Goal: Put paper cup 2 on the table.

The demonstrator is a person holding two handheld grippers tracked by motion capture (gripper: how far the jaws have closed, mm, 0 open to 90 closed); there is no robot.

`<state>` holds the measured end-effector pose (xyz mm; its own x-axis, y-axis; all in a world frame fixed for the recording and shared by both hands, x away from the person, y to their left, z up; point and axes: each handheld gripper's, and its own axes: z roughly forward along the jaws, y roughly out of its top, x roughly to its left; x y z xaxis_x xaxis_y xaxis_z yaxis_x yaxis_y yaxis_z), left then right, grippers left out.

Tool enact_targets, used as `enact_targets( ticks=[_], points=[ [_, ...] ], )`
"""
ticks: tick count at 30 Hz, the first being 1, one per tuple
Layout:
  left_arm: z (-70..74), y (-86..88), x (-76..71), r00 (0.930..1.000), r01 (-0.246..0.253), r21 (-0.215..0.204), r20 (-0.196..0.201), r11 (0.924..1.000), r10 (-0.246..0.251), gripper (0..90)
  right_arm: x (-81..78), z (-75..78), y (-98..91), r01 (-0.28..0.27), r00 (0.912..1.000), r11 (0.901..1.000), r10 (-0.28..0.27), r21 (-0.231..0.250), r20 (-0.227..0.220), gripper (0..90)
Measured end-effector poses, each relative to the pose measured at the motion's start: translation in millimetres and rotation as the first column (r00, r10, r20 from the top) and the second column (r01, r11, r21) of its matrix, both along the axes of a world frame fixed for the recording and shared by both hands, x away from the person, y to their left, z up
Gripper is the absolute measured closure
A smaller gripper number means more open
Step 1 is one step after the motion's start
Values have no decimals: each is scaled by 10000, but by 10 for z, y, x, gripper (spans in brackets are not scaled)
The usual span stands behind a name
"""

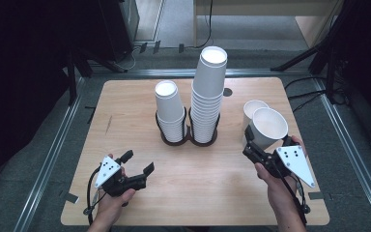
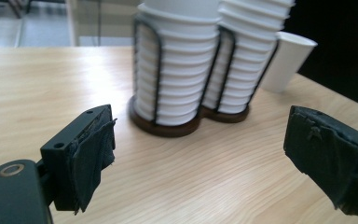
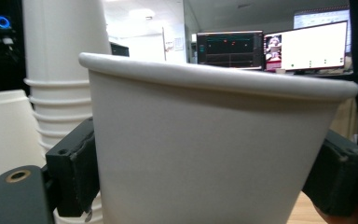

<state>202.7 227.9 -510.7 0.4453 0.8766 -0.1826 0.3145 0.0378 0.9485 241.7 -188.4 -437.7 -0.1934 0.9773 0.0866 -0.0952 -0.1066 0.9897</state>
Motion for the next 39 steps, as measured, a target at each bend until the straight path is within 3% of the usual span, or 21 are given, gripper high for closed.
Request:
enact_targets(
  ticks=[6,12,14,16,20,23,27,30,31,39],
  points=[
    [-46,211,41,9977,-663,-170,-134,9977,661,87,56,-112,-62,315,9995,9984,-316,-475,-5,132],
    [-156,372,104,9903,-1257,35,-584,9921,1257,63,132,-194,-173,595,9980,9973,-603,-434,-173,129],
    [-187,411,112,9862,-1511,314,-629,9880,1528,62,166,-235,-196,1049,9944,9936,-1052,-426,-36,128],
    [-214,463,100,9812,-1742,236,-797,9844,1756,63,196,-273,-217,922,9955,9954,-928,-279,-210,126],
    [-233,556,104,9740,-2046,13,-991,9788,2038,62,250,-392,-247,1057,9939,9933,-1071,-473,-275,124],
    [-252,627,112,9690,-2235,-69,-1101,9747,2214,62,291,-502,-274,835,9943,9954,-863,-473,-624,123],
    [-270,686,125,9618,-2479,-78,-1216,9687,2452,62,349,-657,-291,715,9937,9942,-780,-807,-802,123],
    [-287,712,140,9562,-2627,-83,-1362,9648,2592,62,400,-771,-288,796,9950,9857,-877,-1488,-488,125],
    [-293,717,144,9554,-2644,-109,-1396,9643,2604,62,404,-800,-282,709,9962,9867,-775,-1466,-401,126],
    [-298,733,148,9555,-2637,-87,-1392,9646,2600,62,432,-946,-202,83,9945,9848,-262,-1737,-1010,126]
  ],
)
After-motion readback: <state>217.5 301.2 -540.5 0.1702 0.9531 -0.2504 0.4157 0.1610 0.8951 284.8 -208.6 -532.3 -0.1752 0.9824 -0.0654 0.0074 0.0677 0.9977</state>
